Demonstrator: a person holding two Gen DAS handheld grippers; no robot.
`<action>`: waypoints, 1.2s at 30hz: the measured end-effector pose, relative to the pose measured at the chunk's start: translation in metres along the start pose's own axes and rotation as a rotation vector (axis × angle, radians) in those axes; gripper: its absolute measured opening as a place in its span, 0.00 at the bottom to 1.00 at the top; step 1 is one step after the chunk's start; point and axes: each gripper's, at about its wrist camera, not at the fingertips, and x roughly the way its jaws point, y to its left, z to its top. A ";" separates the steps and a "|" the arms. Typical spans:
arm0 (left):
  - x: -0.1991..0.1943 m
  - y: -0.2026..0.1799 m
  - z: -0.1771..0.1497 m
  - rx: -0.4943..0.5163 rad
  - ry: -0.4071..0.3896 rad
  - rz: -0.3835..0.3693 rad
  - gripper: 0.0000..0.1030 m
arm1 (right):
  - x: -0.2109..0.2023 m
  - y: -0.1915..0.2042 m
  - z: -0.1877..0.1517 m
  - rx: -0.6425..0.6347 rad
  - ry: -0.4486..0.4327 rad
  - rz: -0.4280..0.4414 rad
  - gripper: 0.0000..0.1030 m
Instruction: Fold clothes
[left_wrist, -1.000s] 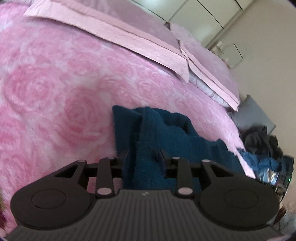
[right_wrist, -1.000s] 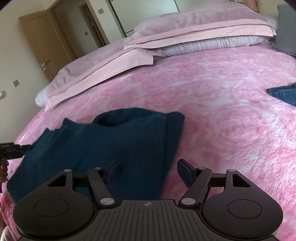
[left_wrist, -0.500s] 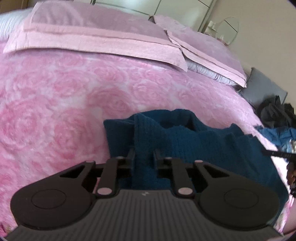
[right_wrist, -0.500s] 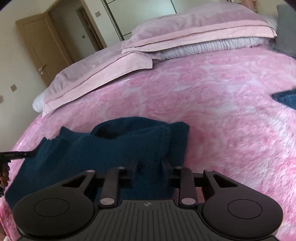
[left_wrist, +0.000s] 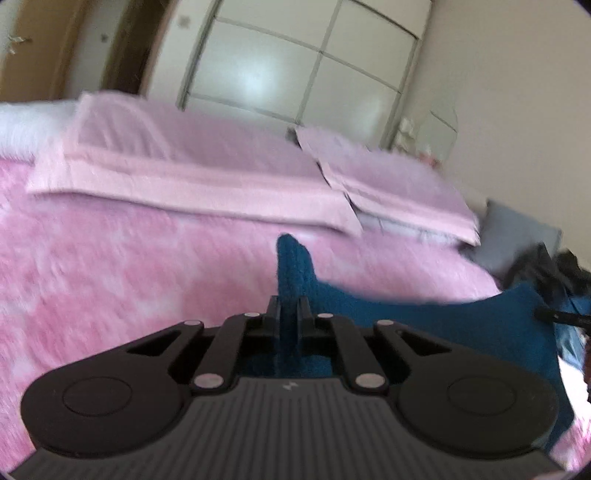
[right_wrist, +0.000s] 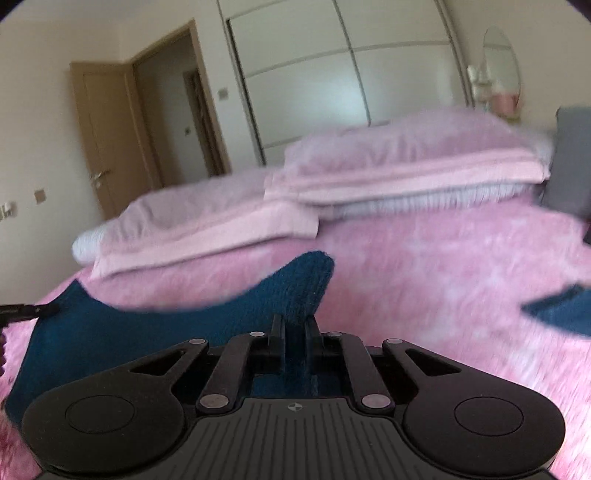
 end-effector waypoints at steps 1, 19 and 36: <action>0.006 0.001 0.003 -0.012 0.001 0.005 0.05 | 0.003 -0.002 0.004 0.008 -0.012 -0.017 0.07; 0.037 -0.002 -0.001 -0.017 0.120 0.180 0.11 | 0.068 0.010 -0.007 -0.022 0.233 -0.273 0.27; 0.162 -0.096 -0.053 0.213 0.356 0.085 0.12 | 0.187 0.081 -0.046 -0.146 0.397 -0.167 0.40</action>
